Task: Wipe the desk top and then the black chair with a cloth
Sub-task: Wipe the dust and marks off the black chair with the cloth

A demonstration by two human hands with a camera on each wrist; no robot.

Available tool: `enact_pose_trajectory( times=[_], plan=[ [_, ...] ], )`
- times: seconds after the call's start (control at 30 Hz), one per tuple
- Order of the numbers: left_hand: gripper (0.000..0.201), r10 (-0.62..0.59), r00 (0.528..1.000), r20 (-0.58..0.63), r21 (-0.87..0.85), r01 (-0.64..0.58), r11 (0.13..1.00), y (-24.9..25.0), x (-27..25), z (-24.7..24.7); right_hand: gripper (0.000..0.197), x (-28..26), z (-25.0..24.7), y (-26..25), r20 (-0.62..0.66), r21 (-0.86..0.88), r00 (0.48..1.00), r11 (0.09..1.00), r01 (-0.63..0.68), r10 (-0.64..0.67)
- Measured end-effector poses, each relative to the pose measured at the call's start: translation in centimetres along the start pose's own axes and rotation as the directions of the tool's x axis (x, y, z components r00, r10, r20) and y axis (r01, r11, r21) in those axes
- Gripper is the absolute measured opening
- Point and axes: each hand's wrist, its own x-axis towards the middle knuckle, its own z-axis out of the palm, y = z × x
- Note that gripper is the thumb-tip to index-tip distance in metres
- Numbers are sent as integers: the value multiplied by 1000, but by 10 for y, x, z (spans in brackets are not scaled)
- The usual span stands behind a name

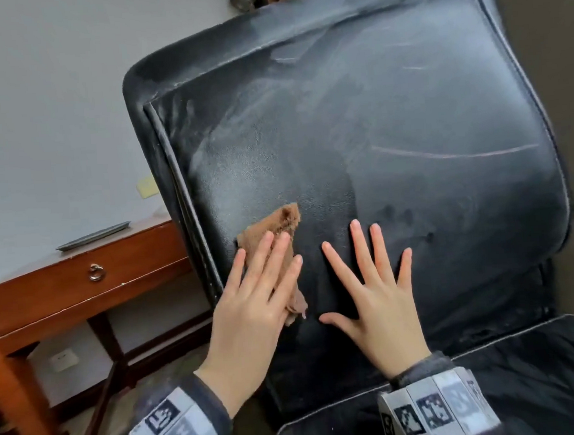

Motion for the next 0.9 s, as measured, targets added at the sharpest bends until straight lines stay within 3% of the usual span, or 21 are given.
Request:
enact_pose_trajectory(
  times=[0.1, 0.2, 0.23, 0.3, 0.4, 0.5, 0.63, 0.67, 0.73, 0.77, 0.83, 0.9],
  plan=[
    [38, 194, 981, -9, -26, -194, 981, 23, -55, 25, 107, 0, -1, 0, -10, 18, 1000, 1000, -6, 6],
    [47, 369, 929, 29, -79, -366, 927, 10, -51, 22, 106, 0, -1, 2, -16, 12, 1000, 1000, 7, -6],
    [45, 376, 927, 17, -111, -372, 922, 2, -36, 13, 107, 0, -1, 4, -13, 21, 1000, 1000, 5, -5],
    [38, 239, 969, -60, -133, -245, 960, -14, 1, -2, 112, 0, 0, 7, -9, 54, 1000, 999, -7, 7],
    [58, 30, 997, -71, -157, -41, 987, -10, 29, -5, 121, 1, -1, 16, 7, 52, 998, 997, -58, 57],
    [48, 123, 988, -91, -127, -134, 983, 16, 16, 6, 124, 2, -7, 30, 16, 37, 988, 988, -152, 152],
    [55, 363, 931, 20, -51, -362, 931, 13, 33, 8, 127, 1, -13, 48, 86, 20, 987, 990, -137, 134],
    [62, 350, 936, 29, -37, -349, 936, 9, 51, 4, 128, 2, -14, 51, 98, 23, 987, 991, -130, 127],
    [76, 175, 984, 32, -26, -175, 984, 12, 88, -11, 128, 2, -16, 53, 102, 20, 987, 992, -123, 120],
    [74, 100, 994, 39, -2, -100, 995, 16, 101, -17, 127, 2, -16, 54, 98, 19, 988, 992, -124, 121],
    [71, 148, 980, 134, 73, -159, 985, 29, 101, -14, 126, 2, -16, 54, 88, 37, 988, 991, -129, 125],
    [79, 263, 923, 280, 79, -296, 952, 39, 74, -5, 126, 2, -16, 52, 70, 57, 989, 990, -132, 128]
  ],
)
